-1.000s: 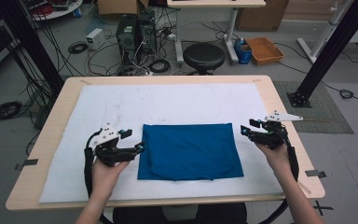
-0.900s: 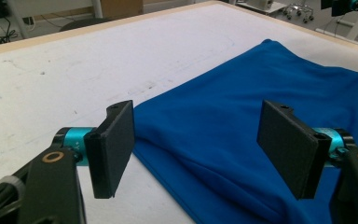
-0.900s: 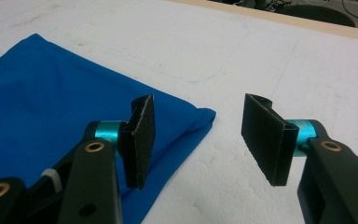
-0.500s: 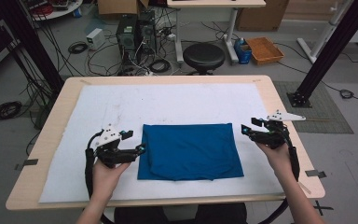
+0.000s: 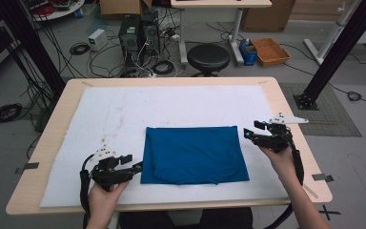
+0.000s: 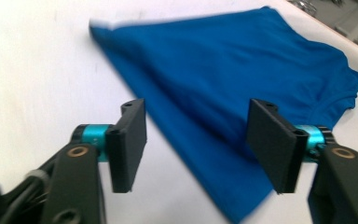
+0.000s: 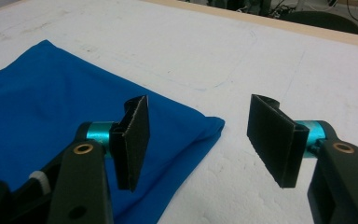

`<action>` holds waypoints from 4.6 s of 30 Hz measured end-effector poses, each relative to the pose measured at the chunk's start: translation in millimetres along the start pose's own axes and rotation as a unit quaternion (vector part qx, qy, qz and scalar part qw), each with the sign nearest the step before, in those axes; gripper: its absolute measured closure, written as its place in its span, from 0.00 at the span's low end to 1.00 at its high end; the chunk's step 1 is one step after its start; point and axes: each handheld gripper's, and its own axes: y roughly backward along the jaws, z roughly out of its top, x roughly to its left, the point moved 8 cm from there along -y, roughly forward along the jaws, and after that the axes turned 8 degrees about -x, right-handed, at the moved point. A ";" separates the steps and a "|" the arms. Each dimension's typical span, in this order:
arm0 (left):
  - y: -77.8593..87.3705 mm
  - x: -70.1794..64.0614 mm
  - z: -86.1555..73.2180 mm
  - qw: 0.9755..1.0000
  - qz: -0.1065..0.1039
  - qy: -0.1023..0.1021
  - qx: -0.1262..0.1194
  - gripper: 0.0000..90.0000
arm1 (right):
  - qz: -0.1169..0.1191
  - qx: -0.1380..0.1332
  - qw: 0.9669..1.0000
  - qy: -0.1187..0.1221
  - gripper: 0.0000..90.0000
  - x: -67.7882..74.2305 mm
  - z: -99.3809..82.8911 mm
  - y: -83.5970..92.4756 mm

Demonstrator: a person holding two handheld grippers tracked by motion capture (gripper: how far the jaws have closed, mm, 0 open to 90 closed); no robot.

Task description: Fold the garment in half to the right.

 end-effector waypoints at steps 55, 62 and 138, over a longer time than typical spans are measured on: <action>-43.7 -33.9 -17.7 0.997 0.062 0.028 0.035 0.89 | 0.133 0.070 0.988 0.022 0.62 173.5 46.0 -187.2; -42.8 -34.6 -18.3 0.997 0.066 0.022 0.033 0.93 | 0.133 0.122 0.983 0.040 0.67 210.8 33.8 -240.3; -190.9 -227.2 31.9 0.984 -0.158 -0.081 0.020 0.61 | -0.027 0.105 0.994 0.019 0.76 -24.3 25.4 -68.0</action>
